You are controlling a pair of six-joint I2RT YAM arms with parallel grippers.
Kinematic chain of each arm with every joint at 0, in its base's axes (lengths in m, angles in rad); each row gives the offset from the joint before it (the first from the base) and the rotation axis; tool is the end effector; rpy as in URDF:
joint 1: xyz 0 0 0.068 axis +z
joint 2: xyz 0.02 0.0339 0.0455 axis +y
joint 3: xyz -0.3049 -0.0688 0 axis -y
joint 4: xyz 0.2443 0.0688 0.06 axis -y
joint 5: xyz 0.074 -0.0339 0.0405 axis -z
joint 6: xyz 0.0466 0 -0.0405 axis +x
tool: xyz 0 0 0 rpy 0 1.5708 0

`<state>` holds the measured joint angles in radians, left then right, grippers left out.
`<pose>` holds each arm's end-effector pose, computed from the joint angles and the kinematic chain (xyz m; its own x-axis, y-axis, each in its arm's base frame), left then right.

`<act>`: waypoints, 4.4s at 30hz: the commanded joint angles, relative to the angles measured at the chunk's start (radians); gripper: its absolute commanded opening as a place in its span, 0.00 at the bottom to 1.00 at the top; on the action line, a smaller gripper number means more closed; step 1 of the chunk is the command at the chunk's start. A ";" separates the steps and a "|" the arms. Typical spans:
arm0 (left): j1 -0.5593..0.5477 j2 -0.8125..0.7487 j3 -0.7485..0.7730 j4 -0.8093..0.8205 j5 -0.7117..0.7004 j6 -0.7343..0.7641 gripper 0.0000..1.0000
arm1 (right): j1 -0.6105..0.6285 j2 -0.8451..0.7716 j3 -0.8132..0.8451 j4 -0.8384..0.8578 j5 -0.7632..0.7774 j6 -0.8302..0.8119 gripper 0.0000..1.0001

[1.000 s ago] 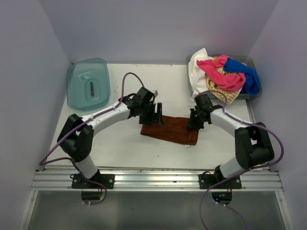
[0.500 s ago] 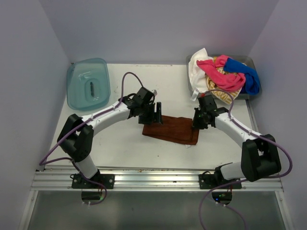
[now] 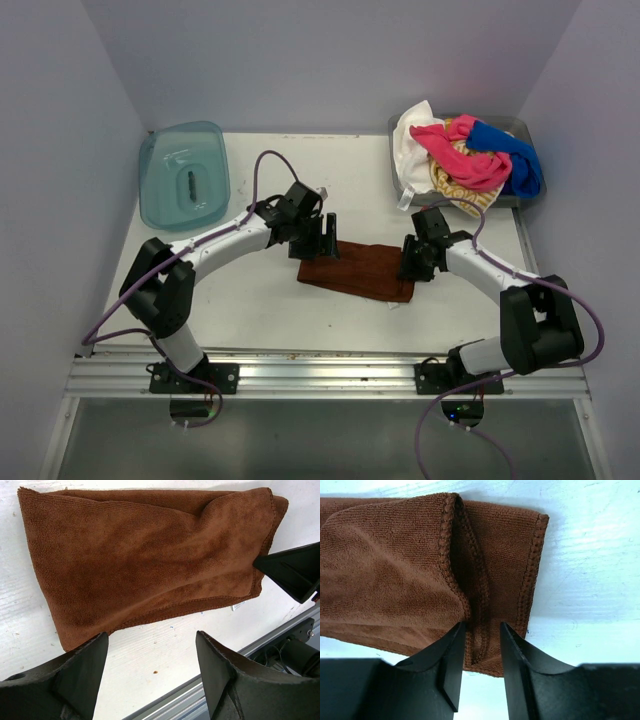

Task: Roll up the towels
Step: Fold the towel

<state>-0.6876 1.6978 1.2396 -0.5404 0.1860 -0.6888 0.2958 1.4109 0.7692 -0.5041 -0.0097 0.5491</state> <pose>0.2798 -0.2409 0.2610 -0.9472 -0.0304 -0.3192 0.1283 0.8764 -0.4642 0.2417 0.0741 0.2065 -0.8975 0.2721 -0.3471 0.2029 0.9535 0.2227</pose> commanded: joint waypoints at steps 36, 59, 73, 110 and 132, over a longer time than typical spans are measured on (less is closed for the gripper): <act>0.002 -0.015 0.014 0.016 -0.006 0.012 0.74 | 0.002 0.045 0.010 0.052 -0.003 0.003 0.35; 0.002 -0.012 0.011 0.022 0.003 0.017 0.73 | 0.000 0.022 0.021 0.029 0.007 0.002 0.26; 0.002 -0.007 0.011 0.026 0.007 0.018 0.73 | 0.005 -0.009 0.035 0.003 0.007 0.005 0.04; 0.002 0.016 0.037 0.026 0.021 0.031 0.73 | 0.003 0.016 0.064 0.013 -0.030 0.000 0.17; 0.005 0.016 0.064 -0.003 0.001 0.046 0.73 | 0.003 -0.164 0.113 -0.100 0.039 -0.002 0.00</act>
<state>-0.6872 1.7100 1.2644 -0.5465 0.1951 -0.6682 0.2966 1.2839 0.8440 -0.5495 -0.0124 0.5564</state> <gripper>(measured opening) 0.730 0.018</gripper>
